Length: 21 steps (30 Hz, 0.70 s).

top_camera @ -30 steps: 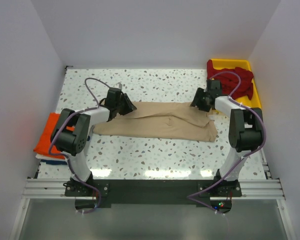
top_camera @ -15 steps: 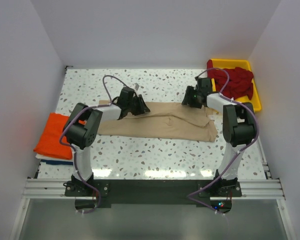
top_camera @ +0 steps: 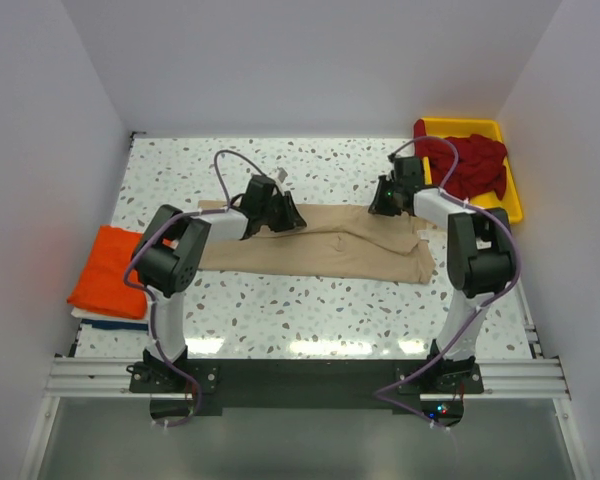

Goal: Fold and stack the t-shirts
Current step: Fold the tshirt

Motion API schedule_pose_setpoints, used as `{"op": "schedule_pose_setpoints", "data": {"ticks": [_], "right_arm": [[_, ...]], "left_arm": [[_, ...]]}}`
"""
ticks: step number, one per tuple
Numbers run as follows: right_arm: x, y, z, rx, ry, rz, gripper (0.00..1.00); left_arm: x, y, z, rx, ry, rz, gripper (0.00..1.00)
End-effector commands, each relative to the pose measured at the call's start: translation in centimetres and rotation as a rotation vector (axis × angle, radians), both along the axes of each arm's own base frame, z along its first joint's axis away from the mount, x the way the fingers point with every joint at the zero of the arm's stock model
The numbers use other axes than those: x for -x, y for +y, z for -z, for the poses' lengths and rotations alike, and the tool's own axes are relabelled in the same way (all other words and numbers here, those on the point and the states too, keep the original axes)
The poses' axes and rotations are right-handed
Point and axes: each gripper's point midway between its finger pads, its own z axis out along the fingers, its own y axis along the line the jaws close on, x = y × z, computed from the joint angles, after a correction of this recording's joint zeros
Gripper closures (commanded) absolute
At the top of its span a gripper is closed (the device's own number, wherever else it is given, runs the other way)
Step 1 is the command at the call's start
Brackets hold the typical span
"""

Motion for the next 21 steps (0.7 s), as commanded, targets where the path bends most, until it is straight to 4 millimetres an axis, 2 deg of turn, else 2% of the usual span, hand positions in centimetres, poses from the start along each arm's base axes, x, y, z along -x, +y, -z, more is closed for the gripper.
{"op": "schedule_pose_setpoints", "data": {"ticks": [1, 9, 13, 15, 16, 17, 20, 21], "right_arm": [[0.2, 0.8, -3.8, -0.049, -0.082, -0.025, 0.88], [2.4, 1.3, -5.3, -0.095, -0.095, -0.04, 0.92], [4.3, 1.6, -5.3, -0.133, -0.083, -0.052, 0.92], [5.1, 1.9, -6.1, -0.141, -0.1, -0.062, 0.92], [5.9, 1.9, -5.6, -0.14, -0.088, -0.063, 0.92], [6.3, 2.0, -6.4, -0.143, -0.106, -0.065, 0.92], [8.2, 2.7, -5.7, -0.148, -0.095, -0.079, 0.92], [8.5, 3.0, -6.3, -0.153, -0.12, -0.084, 0.92]], "left_arm": [[-0.8, -1.1, -1.1, 0.02, -0.052, 0.039, 0.71], [-0.7, -1.5, -1.0, 0.028, -0.051, 0.055, 0.71], [-0.6, -1.7, -0.9, 0.028, -0.052, 0.062, 0.72], [-0.7, -1.8, -1.0, 0.029, -0.051, 0.065, 0.72], [-0.7, -1.8, -1.0, 0.03, -0.051, 0.066, 0.72], [-0.8, -1.9, -1.1, 0.032, -0.053, 0.067, 0.72], [-0.9, -2.0, -1.3, 0.034, -0.058, 0.069, 0.72], [-0.9, -2.1, -1.2, 0.036, -0.056, 0.074, 0.72]]}}
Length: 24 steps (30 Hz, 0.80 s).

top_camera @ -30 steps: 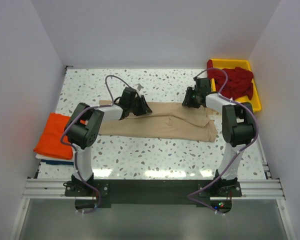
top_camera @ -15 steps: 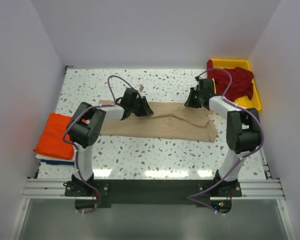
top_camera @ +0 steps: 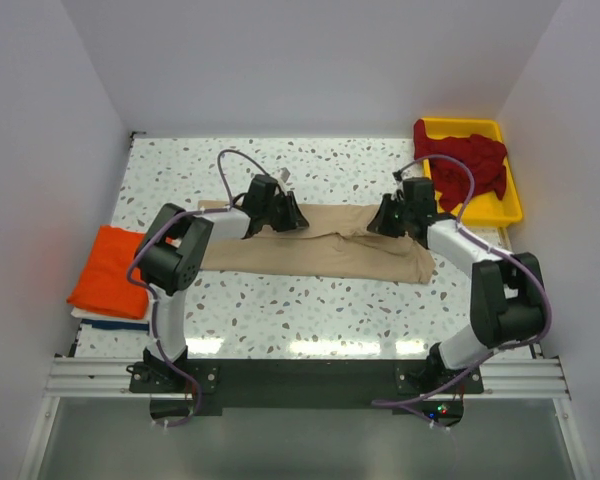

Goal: Fold and stack the t-shirts
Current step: Fold the tshirt

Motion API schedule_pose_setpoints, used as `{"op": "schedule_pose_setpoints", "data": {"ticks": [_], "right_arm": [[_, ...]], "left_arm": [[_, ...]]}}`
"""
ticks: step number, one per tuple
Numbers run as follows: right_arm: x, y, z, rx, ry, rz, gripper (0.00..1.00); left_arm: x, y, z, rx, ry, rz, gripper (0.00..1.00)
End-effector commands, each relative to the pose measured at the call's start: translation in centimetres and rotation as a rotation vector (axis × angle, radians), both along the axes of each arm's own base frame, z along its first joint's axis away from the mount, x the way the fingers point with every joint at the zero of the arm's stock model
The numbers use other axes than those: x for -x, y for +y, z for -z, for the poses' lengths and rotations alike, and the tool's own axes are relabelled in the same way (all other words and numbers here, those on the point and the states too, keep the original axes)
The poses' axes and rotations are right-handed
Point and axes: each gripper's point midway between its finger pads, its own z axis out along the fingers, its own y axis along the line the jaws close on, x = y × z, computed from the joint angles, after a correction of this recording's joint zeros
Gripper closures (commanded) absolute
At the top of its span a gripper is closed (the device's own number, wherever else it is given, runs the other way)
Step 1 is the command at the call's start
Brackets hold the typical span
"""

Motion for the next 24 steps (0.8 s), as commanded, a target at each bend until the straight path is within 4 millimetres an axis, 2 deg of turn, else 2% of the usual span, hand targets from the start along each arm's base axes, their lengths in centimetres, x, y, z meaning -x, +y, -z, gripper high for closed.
{"op": "schedule_pose_setpoints", "data": {"ticks": [1, 3, 9, 17, 24], "right_arm": [[1.5, 1.5, -1.2, -0.057, -0.051, -0.019, 0.92], [2.6, 1.7, -1.0, -0.072, -0.06, -0.017, 0.92], [4.0, 2.1, -0.6, -0.119, -0.097, 0.02, 0.87], [5.0, 2.4, -1.0, -0.108, -0.138, 0.015, 0.79], [5.1, 3.4, -1.9, -0.093, -0.139, -0.024, 0.79]], "left_arm": [[-1.0, -1.3, -1.6, 0.028, -0.065, 0.045, 0.72], [-1.0, -1.4, -1.7, 0.028, -0.068, 0.05, 0.72], [-1.0, -1.9, -2.0, 0.036, -0.077, 0.068, 0.71], [-0.4, -3.7, -3.4, 0.045, -0.12, 0.132, 0.68], [1.4, -5.9, -4.9, 0.039, -0.16, 0.195, 0.6]]}}
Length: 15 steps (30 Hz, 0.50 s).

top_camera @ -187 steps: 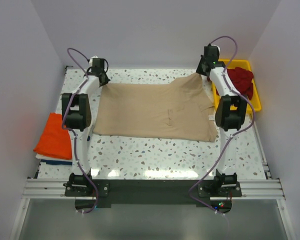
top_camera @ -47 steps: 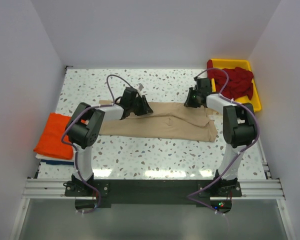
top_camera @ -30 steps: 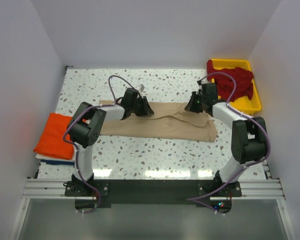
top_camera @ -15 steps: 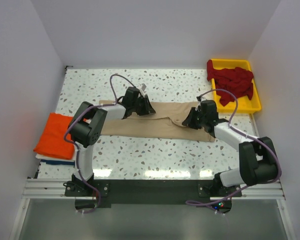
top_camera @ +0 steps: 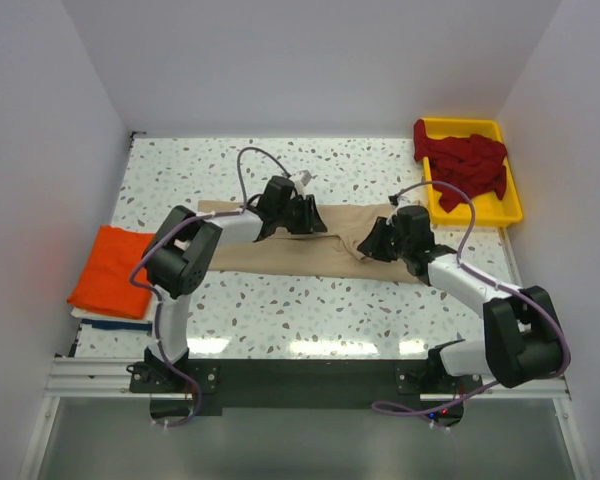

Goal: Fold and stack the t-shirts
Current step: Fold the tshirt

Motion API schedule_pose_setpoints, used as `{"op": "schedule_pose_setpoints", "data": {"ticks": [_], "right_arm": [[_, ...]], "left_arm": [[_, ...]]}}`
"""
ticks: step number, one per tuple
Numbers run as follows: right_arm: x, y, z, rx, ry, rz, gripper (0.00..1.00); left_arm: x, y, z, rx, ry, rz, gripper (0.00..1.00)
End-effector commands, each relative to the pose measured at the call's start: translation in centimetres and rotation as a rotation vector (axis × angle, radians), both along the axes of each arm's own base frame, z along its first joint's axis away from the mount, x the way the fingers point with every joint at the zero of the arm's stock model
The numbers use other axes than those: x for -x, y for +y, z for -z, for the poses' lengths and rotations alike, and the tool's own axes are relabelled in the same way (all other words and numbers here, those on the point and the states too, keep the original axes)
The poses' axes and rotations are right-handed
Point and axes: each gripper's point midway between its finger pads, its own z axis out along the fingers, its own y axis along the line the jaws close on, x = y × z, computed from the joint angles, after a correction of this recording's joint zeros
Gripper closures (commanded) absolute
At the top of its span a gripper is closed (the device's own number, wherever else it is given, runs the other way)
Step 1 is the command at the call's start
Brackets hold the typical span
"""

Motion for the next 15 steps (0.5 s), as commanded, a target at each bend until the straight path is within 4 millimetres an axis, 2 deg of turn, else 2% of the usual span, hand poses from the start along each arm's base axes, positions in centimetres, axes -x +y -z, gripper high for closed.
{"op": "schedule_pose_setpoints", "data": {"ticks": [1, 3, 4, 6, 9, 12, 13, 15], "right_arm": [[-1.3, 0.3, -2.4, 0.012, -0.081, -0.003, 0.79], [-1.1, -1.0, -2.8, 0.074, -0.07, 0.033, 0.79], [-1.4, -2.4, -3.0, 0.133, -0.078, 0.097, 0.78], [-1.5, -4.5, -4.4, 0.203, -0.077, 0.173, 0.68], [-2.1, -7.8, -6.1, 0.274, -0.058, 0.292, 0.61], [-3.0, -10.4, -6.5, 0.281, -0.018, 0.36, 0.61], [-3.2, -10.9, -5.7, 0.285, 0.015, 0.369, 0.61], [-3.8, -12.2, -5.5, 0.287, 0.04, 0.398, 0.61]], "left_arm": [[0.0, -1.9, -3.5, 0.03, -0.104, 0.06, 0.59], [0.9, -2.6, -3.7, 0.02, -0.118, 0.087, 0.57], [1.1, -3.0, -4.0, 0.015, -0.125, 0.096, 0.56], [2.1, -3.9, -4.1, -0.006, -0.144, 0.12, 0.54], [3.3, -5.0, -4.3, -0.02, -0.161, 0.144, 0.53], [4.2, -5.9, -4.6, -0.051, -0.183, 0.158, 0.52], [4.2, -6.3, -4.9, -0.054, -0.195, 0.159, 0.51], [4.7, -7.1, -5.4, -0.074, -0.214, 0.173, 0.5]]}}
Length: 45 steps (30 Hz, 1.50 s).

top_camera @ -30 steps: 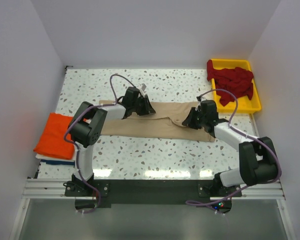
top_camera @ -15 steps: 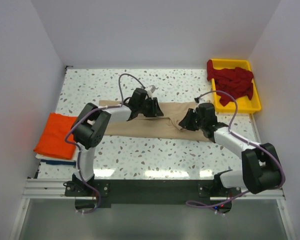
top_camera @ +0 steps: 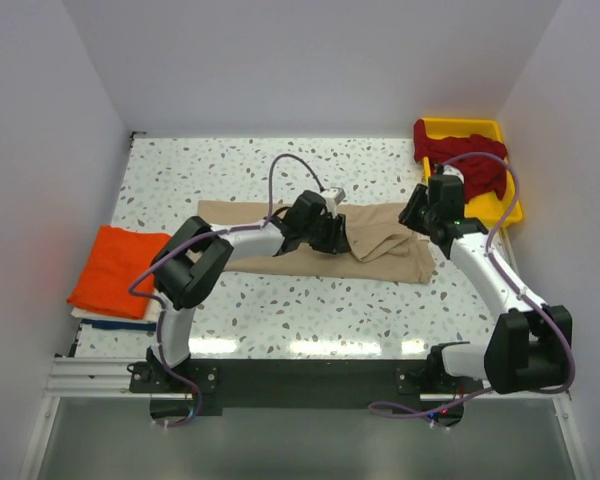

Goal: Fold and stack the t-shirts
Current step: Fold the tshirt

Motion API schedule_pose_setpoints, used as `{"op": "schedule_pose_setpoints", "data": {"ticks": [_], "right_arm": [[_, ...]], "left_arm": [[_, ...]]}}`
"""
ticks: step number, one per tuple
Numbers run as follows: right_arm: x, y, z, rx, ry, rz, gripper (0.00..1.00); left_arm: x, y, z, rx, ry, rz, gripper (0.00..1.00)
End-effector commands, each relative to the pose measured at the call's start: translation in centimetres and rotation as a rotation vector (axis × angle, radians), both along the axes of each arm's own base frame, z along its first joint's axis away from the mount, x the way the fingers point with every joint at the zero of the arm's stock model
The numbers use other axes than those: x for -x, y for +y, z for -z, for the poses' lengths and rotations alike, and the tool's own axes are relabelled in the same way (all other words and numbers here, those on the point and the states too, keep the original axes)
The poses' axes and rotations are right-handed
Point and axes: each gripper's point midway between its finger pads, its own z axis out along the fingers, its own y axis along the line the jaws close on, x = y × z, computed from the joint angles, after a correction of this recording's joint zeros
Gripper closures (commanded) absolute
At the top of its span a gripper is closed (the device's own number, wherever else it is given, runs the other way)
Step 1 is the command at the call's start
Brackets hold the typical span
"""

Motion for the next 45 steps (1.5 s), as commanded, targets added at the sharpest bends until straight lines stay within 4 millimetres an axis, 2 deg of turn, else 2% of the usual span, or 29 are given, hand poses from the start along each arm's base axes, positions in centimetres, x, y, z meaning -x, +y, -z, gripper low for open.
{"op": "schedule_pose_setpoints", "data": {"ticks": [1, 4, 5, 7, 8, 10, 11, 13, 14, 16, 20, 29, 33, 40, 43, 45], "right_arm": [[0.0, -2.8, 1.9, 0.056, 0.111, 0.072, 0.62], [-0.8, -3.2, 2.5, 0.034, 0.12, 0.085, 0.62], [-1.2, -3.4, 3.1, 0.033, 0.132, 0.092, 0.62], [-1.5, -3.5, 3.5, 0.026, 0.142, 0.093, 0.62], [-1.7, -3.6, 4.0, 0.025, 0.156, 0.095, 0.63], [-1.8, -3.7, 4.3, 0.022, 0.158, 0.1, 0.63], [-2.0, -3.9, 4.4, 0.022, 0.153, 0.104, 0.63], [-1.9, -4.1, 4.8, 0.023, 0.167, 0.109, 0.63], [-2.0, -4.2, 5.0, 0.023, 0.169, 0.112, 0.63], [-2.0, -4.3, 5.3, 0.026, 0.178, 0.113, 0.63], [-2.1, -4.4, 5.6, 0.023, 0.178, 0.115, 0.63], [-2.0, -4.7, 5.9, 0.014, 0.179, 0.116, 0.63], [-2.0, -4.5, 6.3, 0.001, 0.18, 0.108, 0.63], [-1.9, -4.4, 6.6, -0.001, 0.188, 0.105, 0.63], [-1.8, -4.4, 6.7, 0.001, 0.191, 0.104, 0.63], [-1.8, -4.4, 6.7, -0.001, 0.191, 0.103, 0.63]], "left_arm": [[-1.1, -1.8, -5.1, 0.012, -0.149, 0.012, 0.5], [-0.6, -2.8, -5.5, -0.04, -0.187, 0.018, 0.5], [-0.1, -2.7, -4.7, -0.086, -0.18, 0.019, 0.5], [-0.3, -3.2, -5.0, -0.105, -0.195, 0.018, 0.5], [-0.1, -3.1, -4.3, -0.143, -0.192, 0.016, 0.5], [-0.3, -3.6, -4.5, -0.165, -0.21, 0.013, 0.5], [0.1, -3.6, -3.8, -0.195, -0.201, 0.019, 0.5], [-0.2, -3.9, -4.0, -0.226, -0.234, 0.014, 0.5], [0.1, -3.8, -3.3, -0.267, -0.238, 0.016, 0.5], [0.0, -4.3, -3.4, -0.289, -0.254, 0.014, 0.5], [0.5, -4.9, -2.3, -0.332, -0.261, 0.033, 0.5], [1.0, -5.7, -2.2, -0.366, -0.3, 0.05, 0.5], [1.0, -5.6, -1.9, -0.41, -0.32, 0.04, 0.5], [1.2, -4.9, -1.5, -0.444, -0.323, 0.033, 0.69], [1.4, -4.7, -1.2, -0.448, -0.317, 0.039, 0.7], [1.6, -4.6, -1.0, -0.451, -0.314, 0.042, 0.63]]}}
